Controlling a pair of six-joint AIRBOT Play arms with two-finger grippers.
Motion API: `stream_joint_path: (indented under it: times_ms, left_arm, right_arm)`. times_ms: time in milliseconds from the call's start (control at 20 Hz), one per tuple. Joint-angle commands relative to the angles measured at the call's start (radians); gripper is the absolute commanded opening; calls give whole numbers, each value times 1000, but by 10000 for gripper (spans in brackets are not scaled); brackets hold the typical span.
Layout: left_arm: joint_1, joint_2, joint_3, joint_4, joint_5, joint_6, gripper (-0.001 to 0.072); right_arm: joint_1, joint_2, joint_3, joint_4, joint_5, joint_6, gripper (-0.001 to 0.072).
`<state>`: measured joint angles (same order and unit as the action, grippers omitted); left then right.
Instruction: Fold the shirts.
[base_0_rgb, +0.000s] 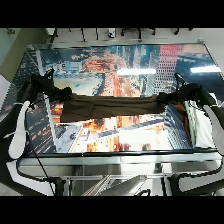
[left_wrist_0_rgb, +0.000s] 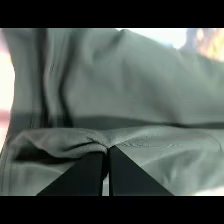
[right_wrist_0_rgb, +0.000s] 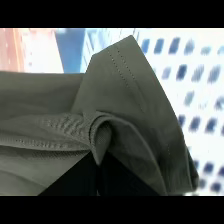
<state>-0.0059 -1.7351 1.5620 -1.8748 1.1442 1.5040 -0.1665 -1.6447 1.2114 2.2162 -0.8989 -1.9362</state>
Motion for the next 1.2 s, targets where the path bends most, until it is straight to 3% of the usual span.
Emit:
stream_joint_path:
  times_ms: [0,50,100,150,250,450,600,800,900,950,1000,1050,1100,1150]
  left_arm:
    - [-13,-154,122,-14,-9,6,24]
    - [-21,-180,152,-24,1,6,194]
    - [-23,-200,179,-53,6,6,567]
    - [-24,-212,210,-99,8,6,695]
    - [-23,-217,270,-173,16,6,695]
    - [-14,-217,445,-190,182,6,695]
    - [-2,-190,521,-192,280,5,695]
    - [32,-55,389,-193,201,5,695]
    - [46,-6,352,-217,193,5,694]
    - [43,11,339,-235,187,5,693]
    - [34,24,327,-251,181,5,580]
    - [19,32,320,-248,177,6,224]
    - [-1,33,318,-248,170,6,22]
    - [-23,32,318,-248,159,6,23]
  right_arm:
    - [11,-30,16,8,35,3,248]
    - [7,-30,26,6,15,2,396]
    - [-5,-31,50,1,-20,2,437]
    - [-23,-31,80,-8,-47,3,519]
    - [-69,-51,150,-8,-118,34,610]
    - [-128,-180,275,-8,-348,53,610]
    - [-124,-239,283,-7,-369,52,609]
    - [-102,-288,283,0,-380,51,591]
    - [-72,-299,283,23,-379,33,441]
    - [-55,-305,283,41,-377,16,419]
    - [-39,-308,283,56,-377,-5,226]
    - [-24,-307,285,59,-377,-25,47]
    - [-17,-305,293,58,-382,-29,32]
    - [-14,-299,308,59,-393,-28,31]
